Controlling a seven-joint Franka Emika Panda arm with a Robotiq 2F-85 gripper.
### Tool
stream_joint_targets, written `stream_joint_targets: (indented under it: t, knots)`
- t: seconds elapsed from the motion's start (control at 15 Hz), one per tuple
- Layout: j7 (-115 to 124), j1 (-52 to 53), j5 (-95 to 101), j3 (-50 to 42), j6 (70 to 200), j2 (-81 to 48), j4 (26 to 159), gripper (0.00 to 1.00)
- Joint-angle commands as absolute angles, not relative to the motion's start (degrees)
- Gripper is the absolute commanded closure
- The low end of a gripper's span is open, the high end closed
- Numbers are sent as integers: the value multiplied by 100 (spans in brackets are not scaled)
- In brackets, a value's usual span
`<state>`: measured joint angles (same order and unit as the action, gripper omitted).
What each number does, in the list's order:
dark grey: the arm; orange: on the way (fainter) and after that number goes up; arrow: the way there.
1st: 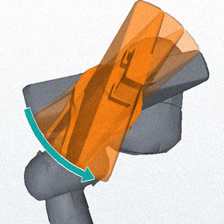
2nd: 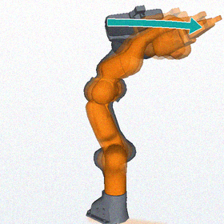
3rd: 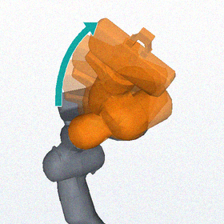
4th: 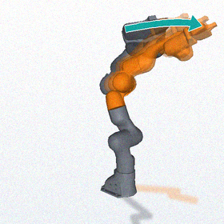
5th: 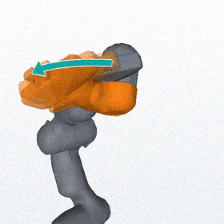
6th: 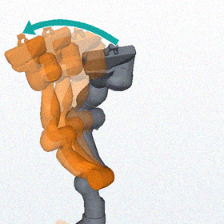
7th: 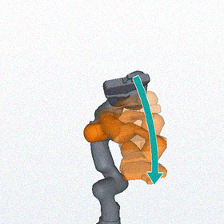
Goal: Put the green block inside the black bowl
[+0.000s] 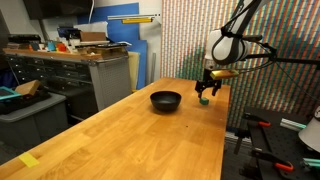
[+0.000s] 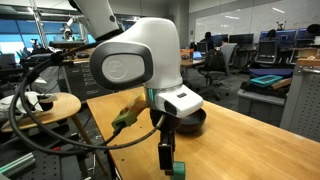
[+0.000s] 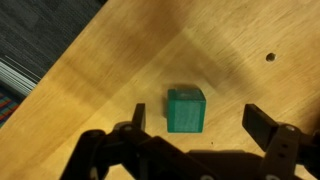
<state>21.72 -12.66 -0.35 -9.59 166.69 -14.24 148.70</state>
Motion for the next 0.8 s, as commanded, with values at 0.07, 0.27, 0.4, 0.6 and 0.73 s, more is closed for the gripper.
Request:
stream_joint_targets:
  t: [0.07,0.27,0.4,0.6,0.73]
  knots:
    - [1780,-1142,-388,-1098,16682,-1947,14416,0]
    - [1613,-1213,-449,-1068,16607,-2120,14256,28]
    - [1510,-1218,-497,-1063,16572,-2216,14184,42]
    - [1398,-1203,-498,-1084,16520,-2292,14132,67]
    - [1398,-1170,-474,-1123,16494,-2267,14136,82]
